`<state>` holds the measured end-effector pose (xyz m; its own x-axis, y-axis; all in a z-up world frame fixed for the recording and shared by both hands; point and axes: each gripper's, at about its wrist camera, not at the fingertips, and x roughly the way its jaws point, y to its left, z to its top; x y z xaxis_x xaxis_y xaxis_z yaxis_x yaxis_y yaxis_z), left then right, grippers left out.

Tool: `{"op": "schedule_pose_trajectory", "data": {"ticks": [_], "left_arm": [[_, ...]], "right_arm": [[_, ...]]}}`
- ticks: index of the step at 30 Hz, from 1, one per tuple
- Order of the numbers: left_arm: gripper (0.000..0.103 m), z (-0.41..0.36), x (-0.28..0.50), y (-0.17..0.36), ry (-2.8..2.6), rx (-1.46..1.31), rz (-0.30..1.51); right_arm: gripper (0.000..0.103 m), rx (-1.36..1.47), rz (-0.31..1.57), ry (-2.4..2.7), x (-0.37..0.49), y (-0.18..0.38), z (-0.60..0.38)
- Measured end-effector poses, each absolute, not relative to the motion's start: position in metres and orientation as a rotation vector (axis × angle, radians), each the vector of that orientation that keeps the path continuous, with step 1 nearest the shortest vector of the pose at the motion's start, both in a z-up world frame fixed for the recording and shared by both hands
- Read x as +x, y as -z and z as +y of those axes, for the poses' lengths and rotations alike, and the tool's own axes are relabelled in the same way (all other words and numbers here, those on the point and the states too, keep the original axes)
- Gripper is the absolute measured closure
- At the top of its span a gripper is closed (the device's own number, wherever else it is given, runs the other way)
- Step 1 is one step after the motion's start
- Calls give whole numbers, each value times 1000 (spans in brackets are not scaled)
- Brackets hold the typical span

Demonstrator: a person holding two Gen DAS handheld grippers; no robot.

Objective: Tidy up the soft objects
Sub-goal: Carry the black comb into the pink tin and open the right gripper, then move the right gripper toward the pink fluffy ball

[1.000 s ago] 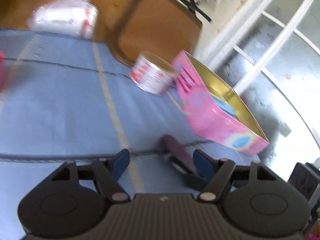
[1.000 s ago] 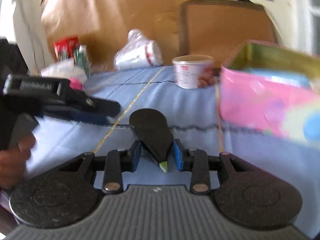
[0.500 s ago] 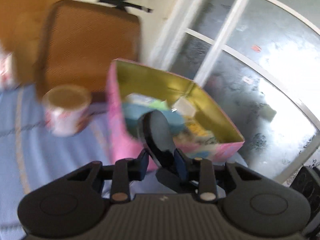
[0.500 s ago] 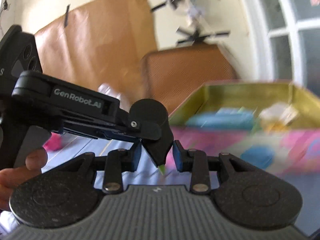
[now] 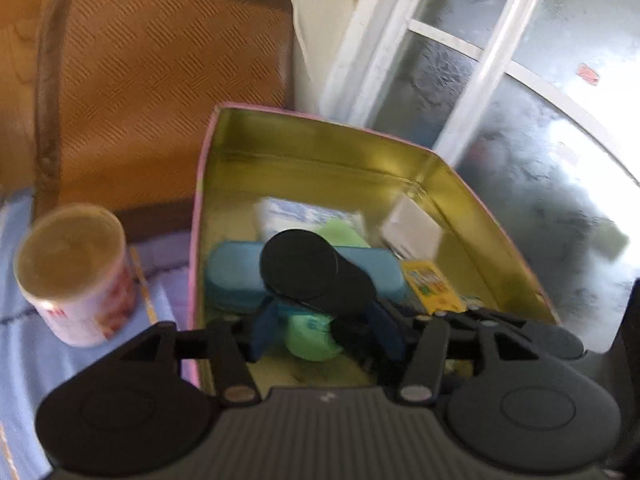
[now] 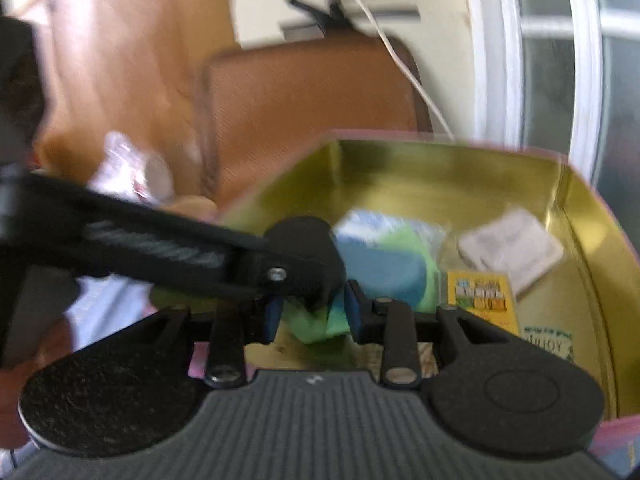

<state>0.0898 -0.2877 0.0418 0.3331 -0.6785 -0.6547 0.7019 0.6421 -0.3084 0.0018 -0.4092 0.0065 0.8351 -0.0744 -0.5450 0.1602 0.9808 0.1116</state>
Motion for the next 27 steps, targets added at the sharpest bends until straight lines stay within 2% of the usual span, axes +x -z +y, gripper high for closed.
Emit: {"op": "schedule_pose_trajectory", "data": {"ticks": [3,9,14,19,22,27], "left_arm": [[46,-282,89,-45,896,5,831],[46,-250,73,-56,894,1,752],[43,-195,45,-57,905,7,668],[43,-106,32,-36,806,-19,654],[43,-39,31,-20,659,-51,647],[43,65,40,-2,262,-119,606]], "right_arm": [[62,90,515,336,5,3,-411],[62,241,407,351,-29,4,-408],[62,270,303,335,-61,-6,-377],[61,174,220,245,-65,-24,-332],[59,116,245,102,-54,-26,-294],[58,101,408,-205,0,-12,-217]]}}
